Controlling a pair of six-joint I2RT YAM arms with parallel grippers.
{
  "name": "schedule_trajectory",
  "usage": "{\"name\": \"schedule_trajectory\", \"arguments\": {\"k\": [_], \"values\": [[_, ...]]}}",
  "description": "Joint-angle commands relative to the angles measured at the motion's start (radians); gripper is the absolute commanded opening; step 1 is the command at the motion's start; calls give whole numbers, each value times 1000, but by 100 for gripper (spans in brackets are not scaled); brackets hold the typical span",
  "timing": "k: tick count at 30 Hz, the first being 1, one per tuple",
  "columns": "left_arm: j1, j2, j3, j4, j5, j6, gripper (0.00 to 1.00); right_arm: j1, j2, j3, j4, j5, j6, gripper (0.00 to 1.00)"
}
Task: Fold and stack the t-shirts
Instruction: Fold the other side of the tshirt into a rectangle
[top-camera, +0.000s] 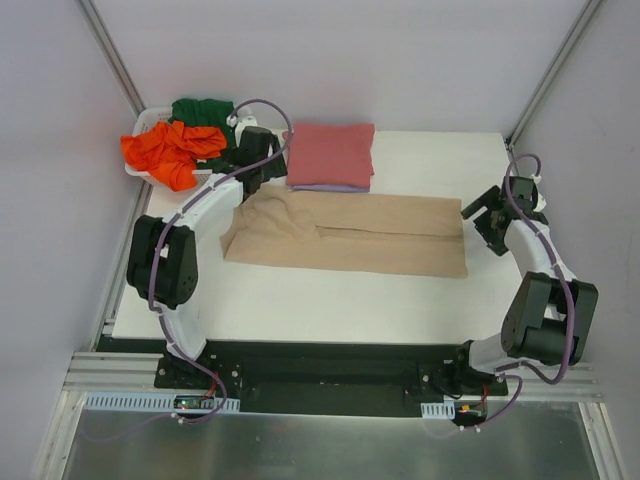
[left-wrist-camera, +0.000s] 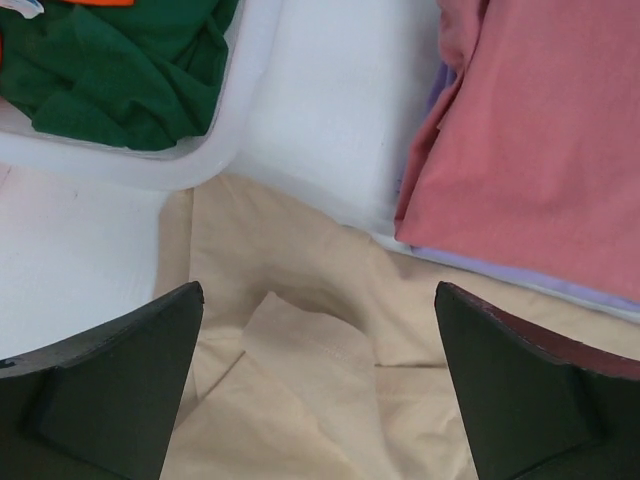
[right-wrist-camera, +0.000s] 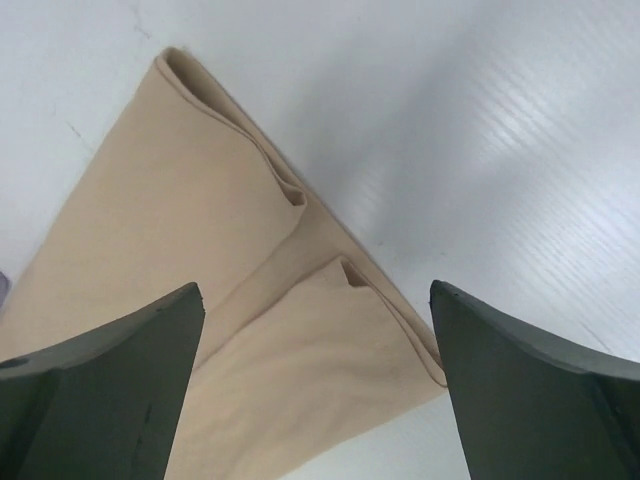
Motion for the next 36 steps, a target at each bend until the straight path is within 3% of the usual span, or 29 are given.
{"name": "schedule_trajectory", "arguments": {"k": [1,5,8,13,19,27,36], "values": [[2,-111,-28,-67,117,-52,99,36,-129,-7,-52,18,-110,97],[0,-170,-149,-66,326,-135,99,64,-131,-38,20,-221,-251,96],[-3,-142,-190,-60,445,-178,99,85,-33,23,19,-358,-309,96],[-7,-24,-172,-58,530,-209,99,174,186,199,19,-404,-361,96],[-6,14,-210,-58,492,-218,99,276,398,398,-105,-340,-395,96],[-3,28,-258,-118,392,-201,99,315,366,189,-113,-351,-302,96],[-1,88,-131,-185,314,-191,99,441,104,-67,-153,-328,-242,96]]}}
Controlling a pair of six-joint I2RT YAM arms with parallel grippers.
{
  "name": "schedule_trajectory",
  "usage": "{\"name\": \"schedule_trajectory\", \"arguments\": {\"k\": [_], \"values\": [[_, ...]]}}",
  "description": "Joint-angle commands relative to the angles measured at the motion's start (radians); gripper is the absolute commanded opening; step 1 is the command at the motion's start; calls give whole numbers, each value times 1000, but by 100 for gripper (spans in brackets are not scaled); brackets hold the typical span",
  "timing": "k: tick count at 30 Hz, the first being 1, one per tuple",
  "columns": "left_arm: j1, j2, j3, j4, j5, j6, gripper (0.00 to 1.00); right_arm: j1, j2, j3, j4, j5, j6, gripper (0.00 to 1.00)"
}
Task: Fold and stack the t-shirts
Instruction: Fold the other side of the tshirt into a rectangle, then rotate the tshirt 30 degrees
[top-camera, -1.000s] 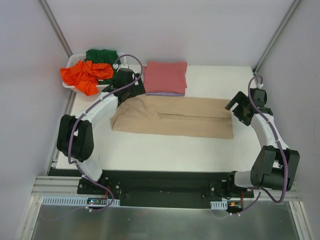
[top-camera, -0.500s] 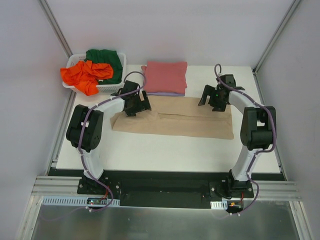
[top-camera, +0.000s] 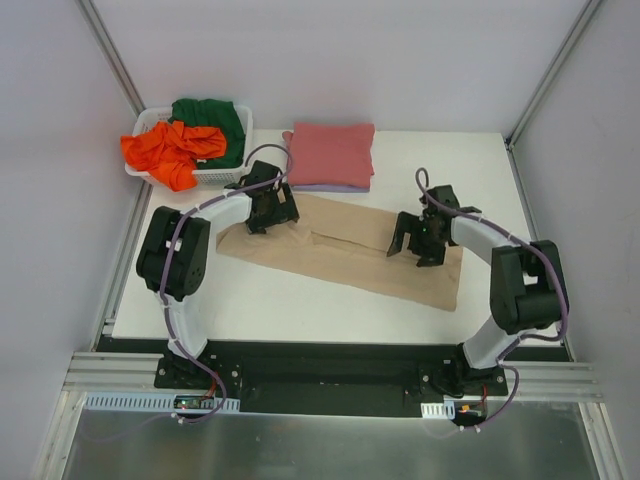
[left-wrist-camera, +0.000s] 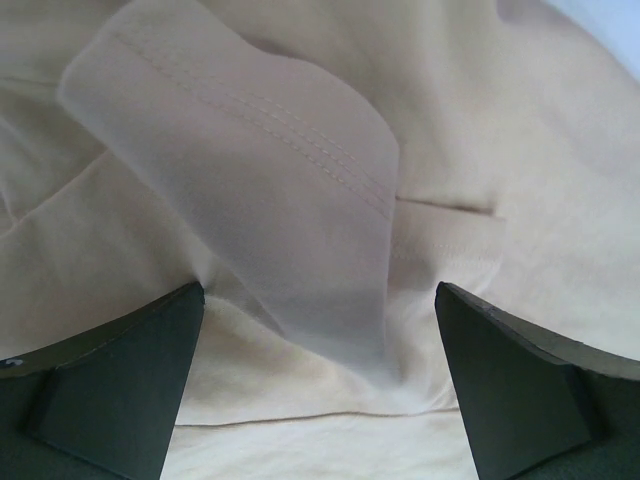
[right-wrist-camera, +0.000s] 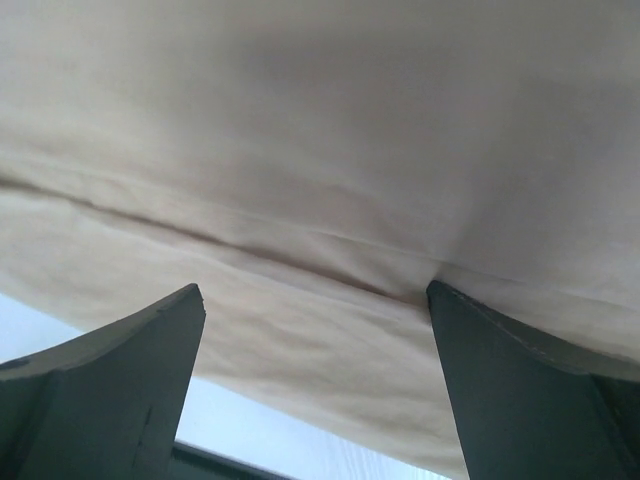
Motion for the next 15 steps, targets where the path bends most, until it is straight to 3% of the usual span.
{"name": "schedule_trajectory", "arguments": {"k": [1,5,11,15], "values": [[2,45,87,-82,-69,12,99,94,-124,-122,-97,5,58,96],[2,54,137,-95,-81,26,99,232,-228,-218,-125,10,162,96],[3,107,213,-131,-81,46,99,555,-336,-300,-48,10,320,96],[3,95,225,-141,-84,53,99,588,-406,-253,-62,97,288,96]]}}
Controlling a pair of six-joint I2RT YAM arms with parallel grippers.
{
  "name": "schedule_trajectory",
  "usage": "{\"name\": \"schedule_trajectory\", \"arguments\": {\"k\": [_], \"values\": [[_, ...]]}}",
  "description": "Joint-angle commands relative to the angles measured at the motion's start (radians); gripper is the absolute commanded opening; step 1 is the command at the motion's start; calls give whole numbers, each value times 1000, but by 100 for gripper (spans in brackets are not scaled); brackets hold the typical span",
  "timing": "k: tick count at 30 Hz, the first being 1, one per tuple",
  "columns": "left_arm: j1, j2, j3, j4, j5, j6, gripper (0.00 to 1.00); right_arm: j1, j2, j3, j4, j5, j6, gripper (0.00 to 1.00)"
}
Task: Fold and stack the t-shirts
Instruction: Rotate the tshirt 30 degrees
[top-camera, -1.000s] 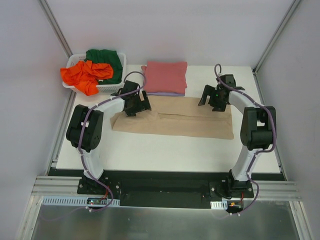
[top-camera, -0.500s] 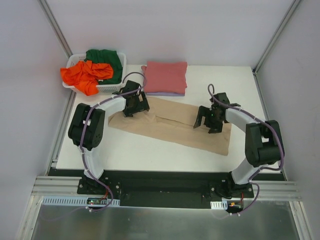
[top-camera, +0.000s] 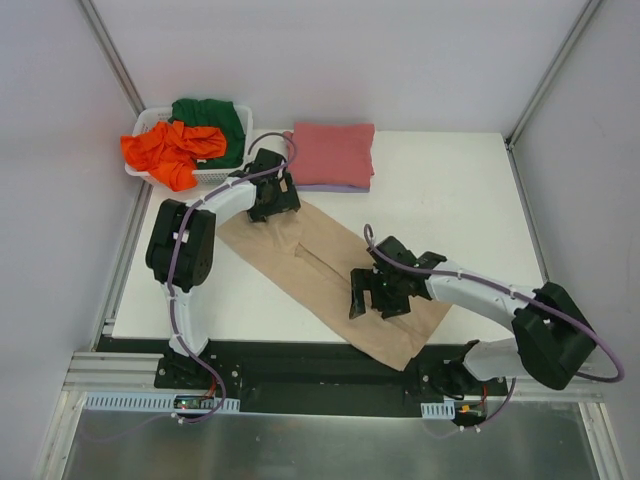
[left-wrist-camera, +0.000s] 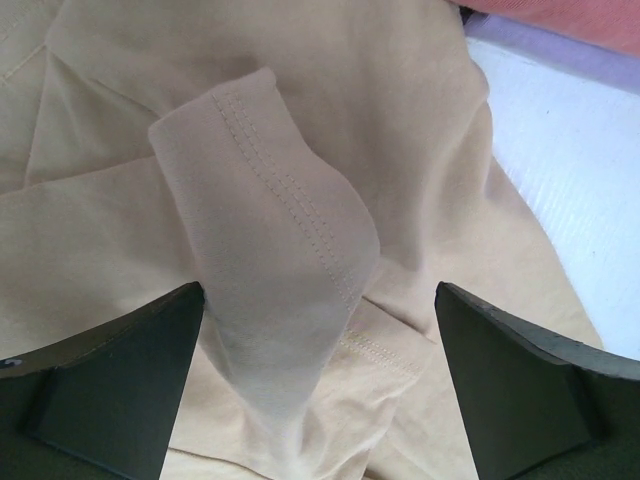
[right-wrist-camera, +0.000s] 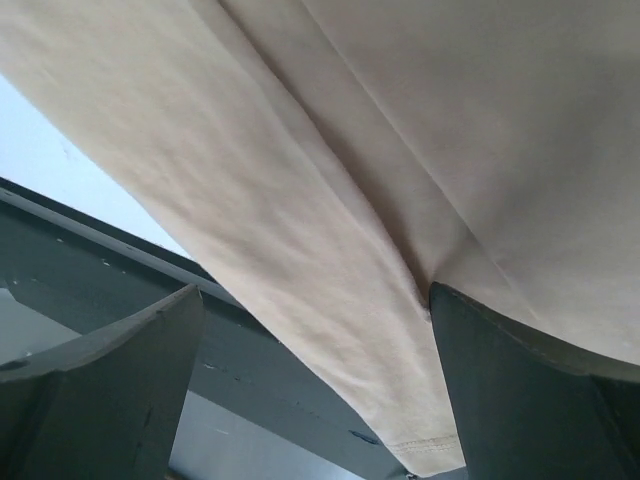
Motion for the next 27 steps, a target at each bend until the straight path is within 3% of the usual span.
{"name": "schedule_trajectory", "arguments": {"k": [1,7,14,21,24,27], "values": [[3,-18,36,-52,-31,29,99,8,-104,66,-18,113,19,96],[3,-145,-22,-63,-118,38,99,5,-76,243,65,213,-70,96],[30,-349,-186,-46,-163,-6,99,-10,288,563,140,157,-9,99],[122,-349,-336,133,21,-20,99,-24,608,839,188,54,25,92],[161,-305,-344,176,93,-9,99,-33,689,896,226,45,29,89],[195,-276,-356,184,132,3,99,-39,761,938,286,28,33,81]]}}
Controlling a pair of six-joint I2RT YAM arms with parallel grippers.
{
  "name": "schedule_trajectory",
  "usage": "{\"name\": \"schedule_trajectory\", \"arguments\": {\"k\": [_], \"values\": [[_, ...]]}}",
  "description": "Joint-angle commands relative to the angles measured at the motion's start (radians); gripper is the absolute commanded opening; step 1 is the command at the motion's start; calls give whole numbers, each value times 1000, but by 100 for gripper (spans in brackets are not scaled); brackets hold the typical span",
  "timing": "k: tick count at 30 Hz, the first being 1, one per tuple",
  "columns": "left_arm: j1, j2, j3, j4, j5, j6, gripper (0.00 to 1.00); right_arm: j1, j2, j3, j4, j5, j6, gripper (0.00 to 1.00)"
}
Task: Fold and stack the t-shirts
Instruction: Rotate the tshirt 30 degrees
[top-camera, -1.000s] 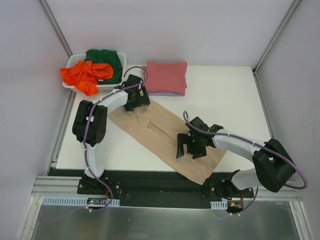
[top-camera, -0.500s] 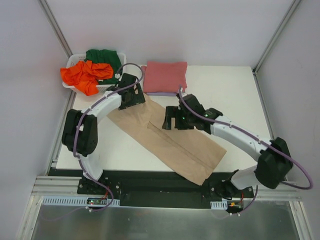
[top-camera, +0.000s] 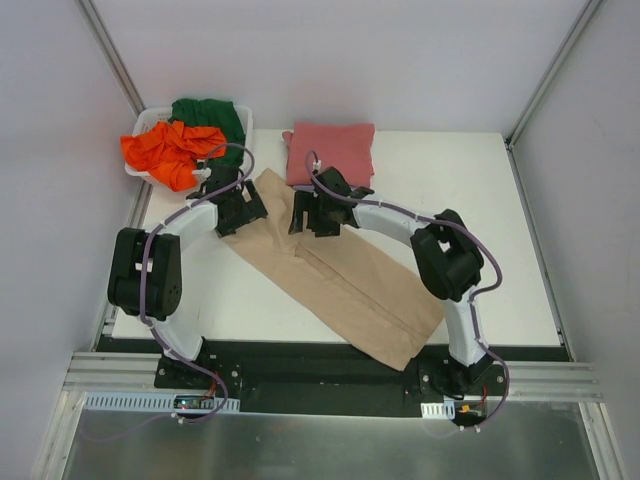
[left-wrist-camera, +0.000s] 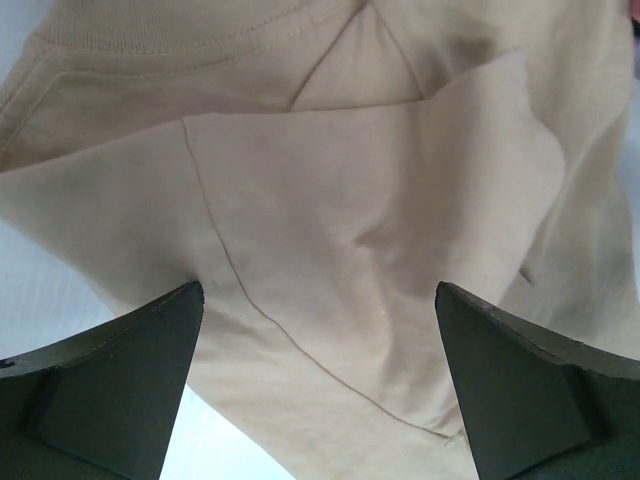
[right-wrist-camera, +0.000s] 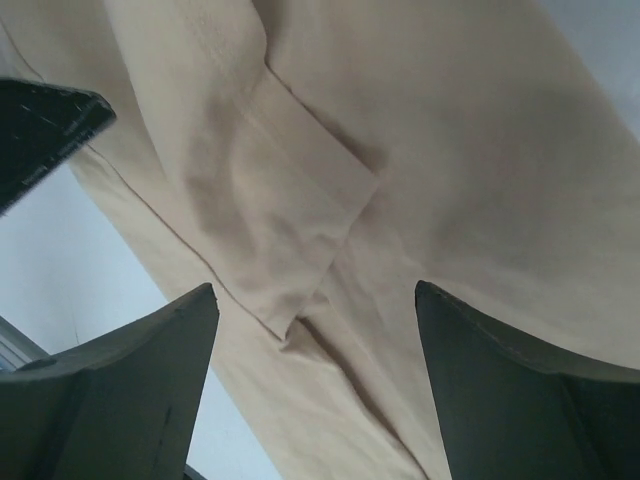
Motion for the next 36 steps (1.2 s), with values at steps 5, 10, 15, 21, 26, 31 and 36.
{"name": "schedule_trajectory", "arguments": {"k": [5,10,15,21,26,31,36], "values": [[63,48,-56,91,128,-17,99,-15,138,159,109,-58,33,74],[85,61,-69,91,136,-26,99,-20,178,190,118,-69,55,71],[91,61,-72,91,133,-27,99,-23,185,190,155,-86,84,53],[100,56,-73,88,128,-27,99,-28,190,187,159,-84,96,33],[105,49,-76,88,128,-26,99,-28,201,186,159,-92,102,34],[109,52,-75,88,134,-26,99,-29,216,189,158,-95,107,19],[114,49,-79,87,131,-31,99,-29,190,175,153,-51,89,1]]}}
